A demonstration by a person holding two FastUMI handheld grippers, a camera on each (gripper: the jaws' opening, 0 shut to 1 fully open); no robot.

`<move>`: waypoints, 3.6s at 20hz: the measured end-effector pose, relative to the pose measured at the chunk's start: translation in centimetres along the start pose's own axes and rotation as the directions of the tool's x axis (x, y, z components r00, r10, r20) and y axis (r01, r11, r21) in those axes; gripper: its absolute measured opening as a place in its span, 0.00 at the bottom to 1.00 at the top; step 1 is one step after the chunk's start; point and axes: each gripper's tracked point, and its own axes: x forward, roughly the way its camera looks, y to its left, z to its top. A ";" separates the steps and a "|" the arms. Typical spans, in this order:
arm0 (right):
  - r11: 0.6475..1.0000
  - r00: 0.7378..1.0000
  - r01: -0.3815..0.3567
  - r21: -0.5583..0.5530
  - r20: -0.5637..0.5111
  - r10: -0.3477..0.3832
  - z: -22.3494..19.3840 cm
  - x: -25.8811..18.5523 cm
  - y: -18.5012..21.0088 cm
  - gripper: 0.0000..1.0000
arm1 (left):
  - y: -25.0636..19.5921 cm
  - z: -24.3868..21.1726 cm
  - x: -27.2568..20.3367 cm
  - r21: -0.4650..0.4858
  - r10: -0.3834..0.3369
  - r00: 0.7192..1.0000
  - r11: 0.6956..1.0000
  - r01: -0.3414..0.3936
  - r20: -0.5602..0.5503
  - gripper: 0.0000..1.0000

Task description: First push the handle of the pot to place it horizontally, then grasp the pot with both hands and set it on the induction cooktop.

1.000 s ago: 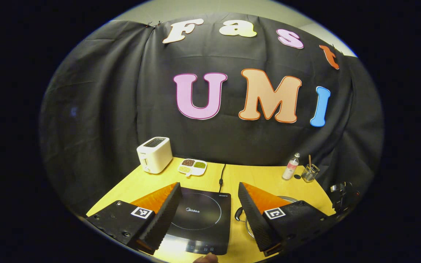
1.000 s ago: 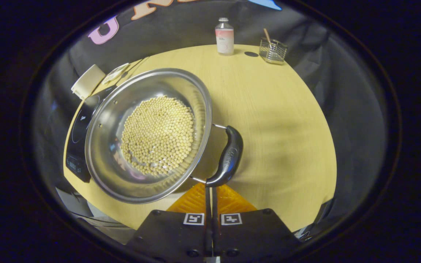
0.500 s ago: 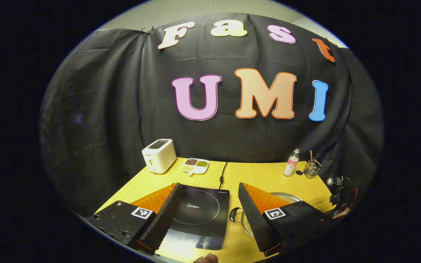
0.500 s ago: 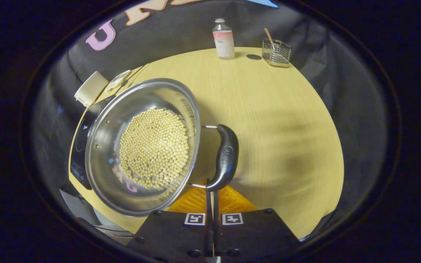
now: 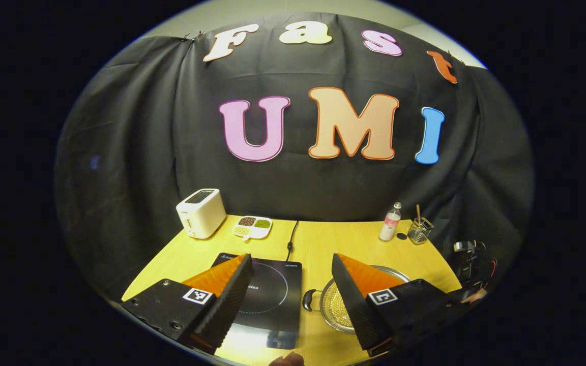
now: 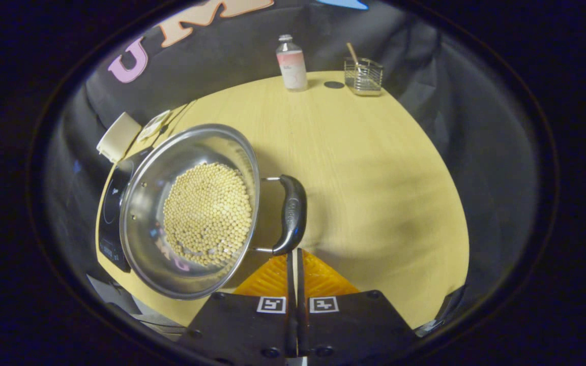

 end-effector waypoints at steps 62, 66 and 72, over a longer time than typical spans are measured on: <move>0.995 0.997 -0.006 0.098 -0.070 0.013 3.9 4.7 -0.3 0.49 | -6.7 -29.0 14.0 -0.203 -0.289 0.599 0.957 0.208 -0.747 0.63; 0.992 0.997 -0.025 0.122 -0.066 0.034 3.3 3.3 -0.3 0.49 | -6.7 -27.1 13.1 -0.184 -0.275 0.644 0.961 0.207 -0.713 0.61; 0.990 0.997 -0.064 0.127 -0.039 0.070 3.5 0.8 1.8 0.43 | -4.7 -24.2 11.1 -0.151 -0.247 0.683 0.968 0.198 -0.687 0.61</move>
